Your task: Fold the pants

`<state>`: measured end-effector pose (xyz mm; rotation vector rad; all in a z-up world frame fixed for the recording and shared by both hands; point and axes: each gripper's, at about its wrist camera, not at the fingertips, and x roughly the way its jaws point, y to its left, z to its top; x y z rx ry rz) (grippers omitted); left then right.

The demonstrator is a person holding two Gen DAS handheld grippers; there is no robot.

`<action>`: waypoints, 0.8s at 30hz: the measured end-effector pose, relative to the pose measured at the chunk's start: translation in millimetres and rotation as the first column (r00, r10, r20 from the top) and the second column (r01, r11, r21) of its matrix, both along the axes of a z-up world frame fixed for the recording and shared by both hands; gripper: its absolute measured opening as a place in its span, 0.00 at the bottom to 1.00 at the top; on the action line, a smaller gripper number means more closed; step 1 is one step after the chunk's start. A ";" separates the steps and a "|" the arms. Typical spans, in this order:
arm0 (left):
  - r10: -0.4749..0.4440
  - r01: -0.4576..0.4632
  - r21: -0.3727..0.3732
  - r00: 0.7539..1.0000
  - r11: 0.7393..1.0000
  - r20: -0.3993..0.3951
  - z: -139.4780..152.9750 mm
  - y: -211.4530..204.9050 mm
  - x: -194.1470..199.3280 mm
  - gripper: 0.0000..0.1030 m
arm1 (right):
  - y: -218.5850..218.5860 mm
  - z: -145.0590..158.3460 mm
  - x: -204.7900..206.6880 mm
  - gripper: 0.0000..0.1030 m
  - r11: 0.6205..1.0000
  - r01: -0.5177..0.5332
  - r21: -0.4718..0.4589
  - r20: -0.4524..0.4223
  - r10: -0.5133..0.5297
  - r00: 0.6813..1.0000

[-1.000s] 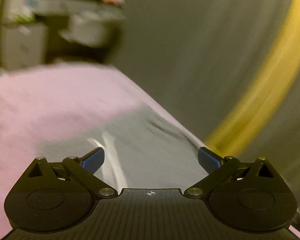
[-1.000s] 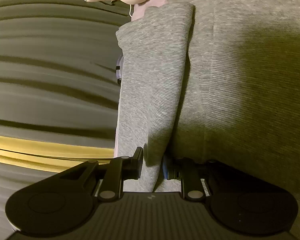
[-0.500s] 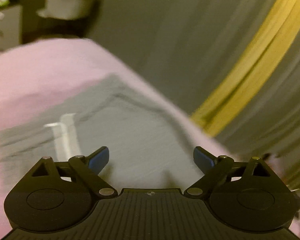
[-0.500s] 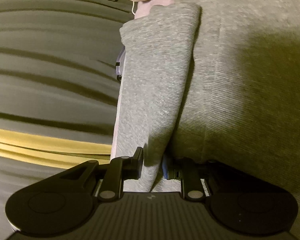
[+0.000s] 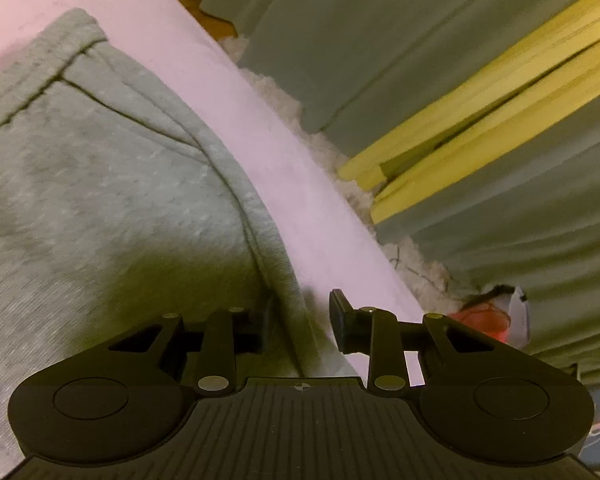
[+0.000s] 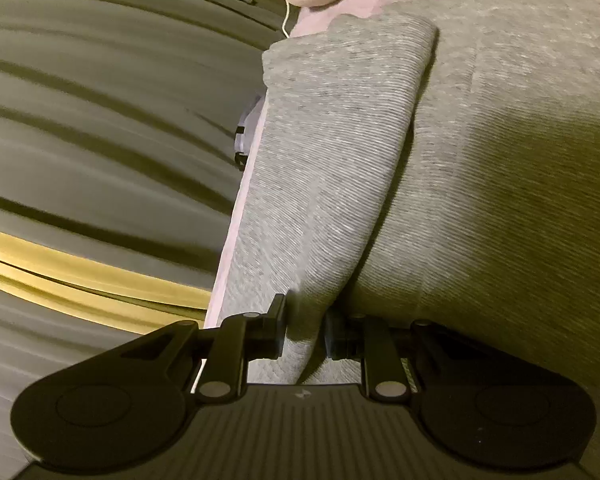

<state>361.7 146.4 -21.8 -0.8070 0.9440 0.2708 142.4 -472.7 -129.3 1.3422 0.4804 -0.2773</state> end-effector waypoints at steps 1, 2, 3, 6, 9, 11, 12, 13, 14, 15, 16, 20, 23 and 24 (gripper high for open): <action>-0.001 0.001 0.013 1.000 1.000 -0.011 0.0 -2.3 0.4 0.32 | 0.3 1.0 1.9 0.18 1.000 0.000 -0.014 0.000 0.000 1.000; -0.005 0.006 0.022 0.999 1.000 -0.034 -2.7 -4.8 3.3 0.32 | 0.7 1.9 4.4 0.18 1.000 -0.001 -0.026 0.000 0.001 1.000; -0.009 0.010 0.022 0.998 1.000 -0.064 -5.1 -9.0 5.5 0.31 | 0.3 2.6 5.1 0.18 0.999 -0.001 -0.035 0.001 0.001 1.000; -0.015 0.019 0.050 0.996 0.999 -0.085 -8.2 -10.9 2.3 0.09 | -2.2 2.5 8.9 0.17 0.999 -0.005 -0.045 0.002 0.005 1.000; -0.019 0.022 0.101 0.999 0.995 -0.028 10.2 -19.4 -17.6 0.07 | -4.5 3.2 3.4 0.11 0.998 -0.013 -0.054 -0.007 0.013 1.000; -0.053 0.047 0.165 0.998 0.985 0.030 33.4 -22.8 -39.3 0.07 | -6.4 5.3 2.9 0.09 0.998 -0.018 -0.057 -0.005 0.018 1.000; -0.072 0.059 0.196 0.996 0.979 0.061 46.6 -24.2 -52.7 0.07 | -6.5 7.4 4.4 0.07 0.997 -0.023 -0.070 -0.002 0.023 1.000; -0.088 0.068 0.215 0.992 0.974 0.086 59.6 -24.9 -67.1 0.07 | -7.5 10.9 3.3 0.07 0.996 -0.024 -0.084 0.002 0.024 1.000; -0.105 0.076 0.235 0.988 0.969 0.117 73.7 -24.3 -85.8 0.06 | -8.7 15.5 0.5 0.06 0.995 -0.022 -0.096 0.012 0.023 1.000; -0.120 0.083 0.251 0.983 0.964 0.137 84.2 -23.0 -102.1 0.06 | -10.2 20.8 -3.9 0.06 0.994 -0.022 -0.105 0.031 0.025 0.999; -0.135 0.090 0.257 0.978 0.962 0.159 94.7 -20.8 -119.9 0.07 | -11.6 27.3 -7.9 0.06 0.993 -0.018 -0.115 0.054 0.024 0.998; -0.171 0.114 0.246 0.960 0.963 0.224 117.8 -10.2 -204.3 0.07 | -19.9 60.8 -41.8 0.05 0.986 0.015 -0.167 0.159 0.012 0.987; -0.172 0.130 0.194 0.960 0.972 0.222 109.3 -4.3 -265.2 0.07 | -30.5 78.9 -76.3 0.05 0.990 0.073 -0.117 0.223 -0.046 0.974; -0.179 0.140 0.184 0.961 0.973 0.212 103.2 -5.0 -284.0 0.07 | -32.6 84.0 -86.2 0.05 0.991 0.083 -0.100 0.229 -0.058 0.972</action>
